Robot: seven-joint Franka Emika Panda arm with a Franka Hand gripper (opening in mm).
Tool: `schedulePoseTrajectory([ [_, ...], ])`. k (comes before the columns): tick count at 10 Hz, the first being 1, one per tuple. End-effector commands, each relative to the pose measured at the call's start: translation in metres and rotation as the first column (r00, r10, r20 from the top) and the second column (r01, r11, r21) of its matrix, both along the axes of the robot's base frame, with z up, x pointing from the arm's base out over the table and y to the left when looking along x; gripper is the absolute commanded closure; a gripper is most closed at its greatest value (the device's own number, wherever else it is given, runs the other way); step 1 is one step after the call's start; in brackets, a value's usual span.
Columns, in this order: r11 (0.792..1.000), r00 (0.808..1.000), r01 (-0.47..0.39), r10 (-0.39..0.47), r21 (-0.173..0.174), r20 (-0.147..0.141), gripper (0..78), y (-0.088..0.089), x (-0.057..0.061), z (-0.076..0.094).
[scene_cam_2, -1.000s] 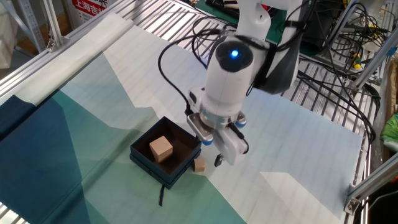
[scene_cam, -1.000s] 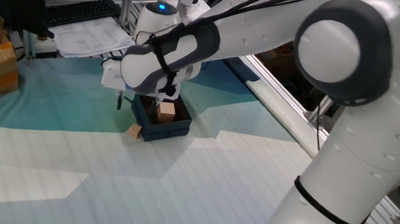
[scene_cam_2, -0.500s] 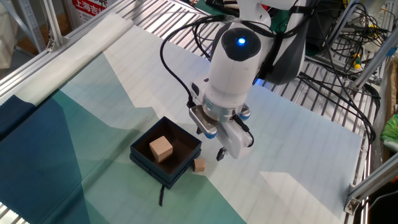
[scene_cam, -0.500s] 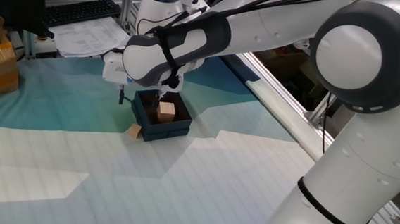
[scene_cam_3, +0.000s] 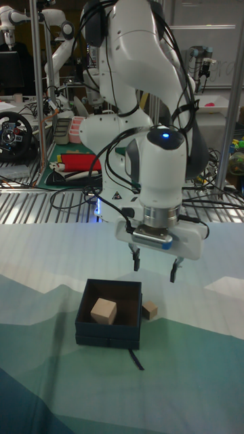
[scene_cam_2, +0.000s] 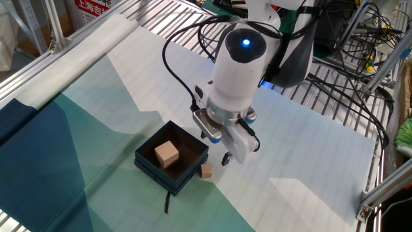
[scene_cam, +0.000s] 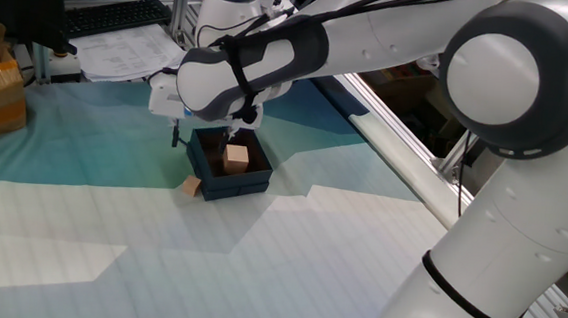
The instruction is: Take everything out of the gift box
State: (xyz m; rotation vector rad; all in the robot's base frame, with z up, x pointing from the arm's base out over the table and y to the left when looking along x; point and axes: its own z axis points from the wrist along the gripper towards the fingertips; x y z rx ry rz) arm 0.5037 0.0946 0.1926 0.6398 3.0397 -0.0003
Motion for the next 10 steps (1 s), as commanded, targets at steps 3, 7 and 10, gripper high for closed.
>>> schedulePoseTrajectory([
  [3,0.993,0.993,-0.117,0.117,-0.018,0.003,0.1,-0.049,0.018,0.003],
  [7,0.986,0.986,-0.168,0.168,-0.020,0.001,0.1,-0.071,0.023,0.001],
  [10,0.975,0.975,-0.221,0.221,-0.024,0.004,0.1,-0.096,0.025,-0.007],
])
